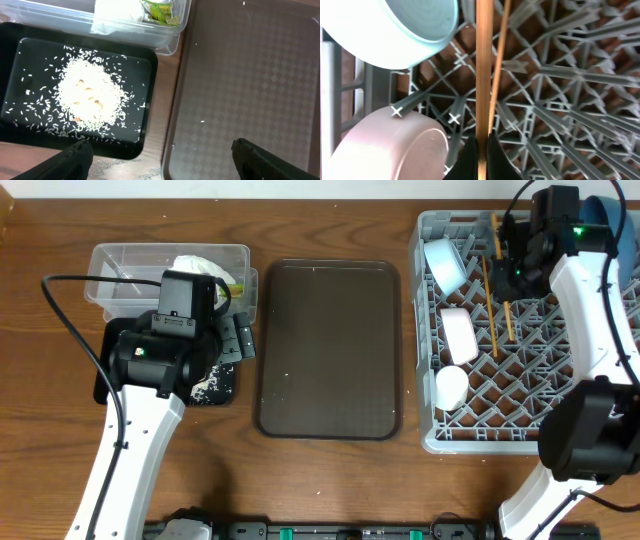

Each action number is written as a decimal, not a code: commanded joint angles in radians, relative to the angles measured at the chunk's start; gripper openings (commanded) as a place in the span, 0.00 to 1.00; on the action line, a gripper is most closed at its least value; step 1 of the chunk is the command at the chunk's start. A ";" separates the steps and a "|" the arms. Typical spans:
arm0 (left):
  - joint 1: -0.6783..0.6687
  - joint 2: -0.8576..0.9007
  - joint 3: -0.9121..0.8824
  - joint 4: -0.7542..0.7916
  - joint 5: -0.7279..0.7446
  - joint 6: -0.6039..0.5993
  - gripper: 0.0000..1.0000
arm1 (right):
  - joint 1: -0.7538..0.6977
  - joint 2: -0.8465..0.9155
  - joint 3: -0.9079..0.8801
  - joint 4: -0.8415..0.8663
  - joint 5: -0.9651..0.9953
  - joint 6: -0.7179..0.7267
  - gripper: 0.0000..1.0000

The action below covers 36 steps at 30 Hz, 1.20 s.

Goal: Sort waste into correct bins and load items into the dishwasher rack
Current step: 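Carry the second chopstick with the right gripper and drop it into the rack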

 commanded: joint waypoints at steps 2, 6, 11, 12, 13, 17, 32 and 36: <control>0.004 -0.006 0.012 -0.002 -0.008 0.001 0.91 | 0.004 0.062 -0.003 0.004 -0.040 0.000 0.01; 0.004 -0.006 0.012 -0.002 -0.008 0.001 0.92 | 0.004 0.089 -0.003 0.009 -0.040 0.039 0.05; 0.004 -0.006 0.012 -0.002 -0.008 0.001 0.92 | 0.005 0.098 -0.003 0.010 -0.049 0.048 0.27; 0.004 -0.006 0.012 -0.002 -0.008 0.001 0.92 | 0.005 0.097 -0.003 0.008 -0.055 0.048 0.32; 0.004 -0.006 0.012 -0.002 -0.008 0.001 0.91 | 0.005 0.097 -0.003 0.006 -0.061 0.048 0.35; 0.004 -0.006 0.012 -0.002 -0.008 0.001 0.92 | 0.005 0.090 -0.001 -0.019 -0.102 0.048 0.37; 0.004 -0.006 0.012 -0.002 -0.008 0.001 0.92 | 0.037 -0.401 0.039 -0.143 -0.138 0.075 0.99; 0.004 -0.006 0.012 -0.002 -0.008 0.001 0.92 | 0.037 -0.552 0.039 -0.144 -0.137 0.073 0.99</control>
